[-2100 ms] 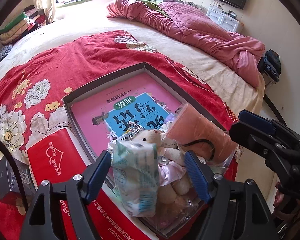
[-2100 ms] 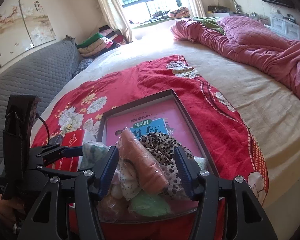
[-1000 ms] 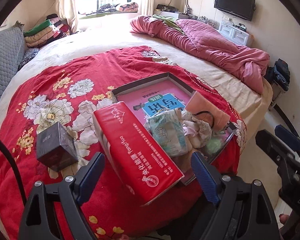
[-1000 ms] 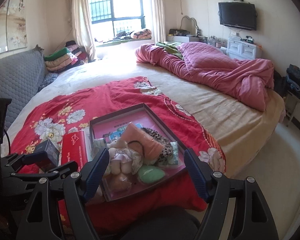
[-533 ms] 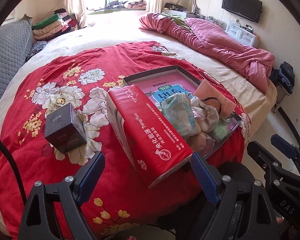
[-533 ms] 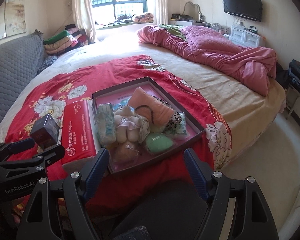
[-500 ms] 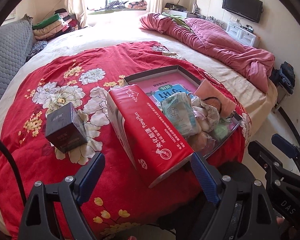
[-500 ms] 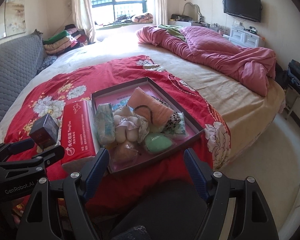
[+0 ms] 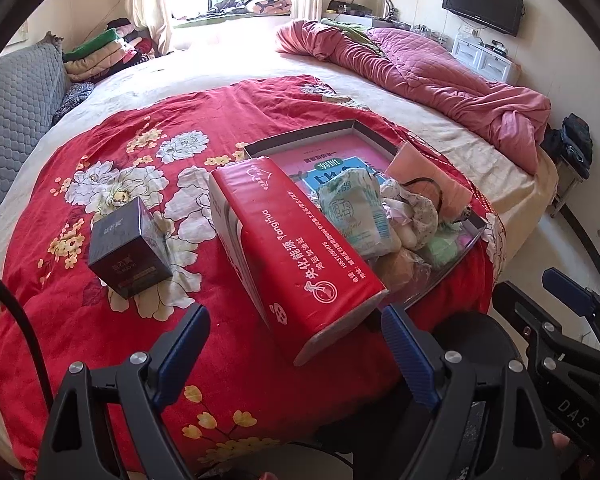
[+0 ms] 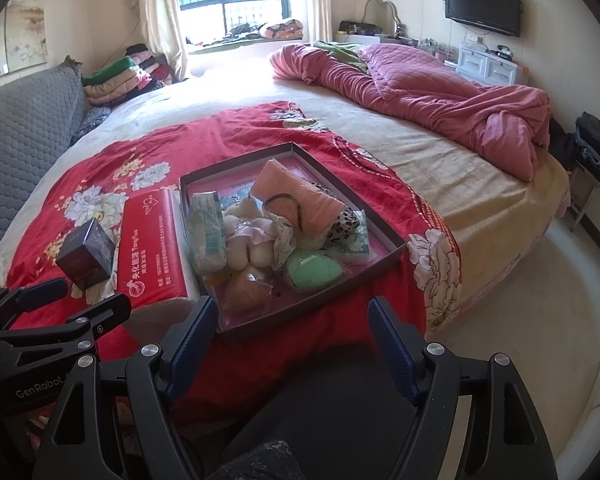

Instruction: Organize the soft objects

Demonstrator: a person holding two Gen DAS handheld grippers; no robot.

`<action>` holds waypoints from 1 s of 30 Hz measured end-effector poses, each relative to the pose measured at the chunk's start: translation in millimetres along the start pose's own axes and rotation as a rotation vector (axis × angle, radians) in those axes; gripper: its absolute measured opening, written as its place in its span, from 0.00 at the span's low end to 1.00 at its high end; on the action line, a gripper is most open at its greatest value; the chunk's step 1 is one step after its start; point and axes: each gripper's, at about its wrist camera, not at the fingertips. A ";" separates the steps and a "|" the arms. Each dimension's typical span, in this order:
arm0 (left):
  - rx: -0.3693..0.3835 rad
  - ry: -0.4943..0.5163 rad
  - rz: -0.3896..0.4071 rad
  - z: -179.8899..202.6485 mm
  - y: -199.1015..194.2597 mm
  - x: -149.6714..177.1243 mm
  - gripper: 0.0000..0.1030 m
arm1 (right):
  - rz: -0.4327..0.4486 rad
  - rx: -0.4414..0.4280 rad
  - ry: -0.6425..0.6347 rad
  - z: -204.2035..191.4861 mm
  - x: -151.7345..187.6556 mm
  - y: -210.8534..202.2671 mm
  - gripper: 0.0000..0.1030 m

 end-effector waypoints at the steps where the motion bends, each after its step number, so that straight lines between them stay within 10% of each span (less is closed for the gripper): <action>1: -0.002 0.000 -0.001 0.2 0.0 0.0 0.85 | -0.004 -0.001 0.001 0.1 0.6 1.0 0.76; 30: -0.001 -0.005 -0.014 0.5 2.0 1.1 0.85 | -0.047 0.019 -0.016 -2.7 7.6 5.4 0.76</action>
Point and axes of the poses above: each gripper's, at about its wrist camera, not at the fingertips, and y roughly the way its jaws point, z to its right, x to its underside, and after that the axes turned 5 degrees about x, right-handed
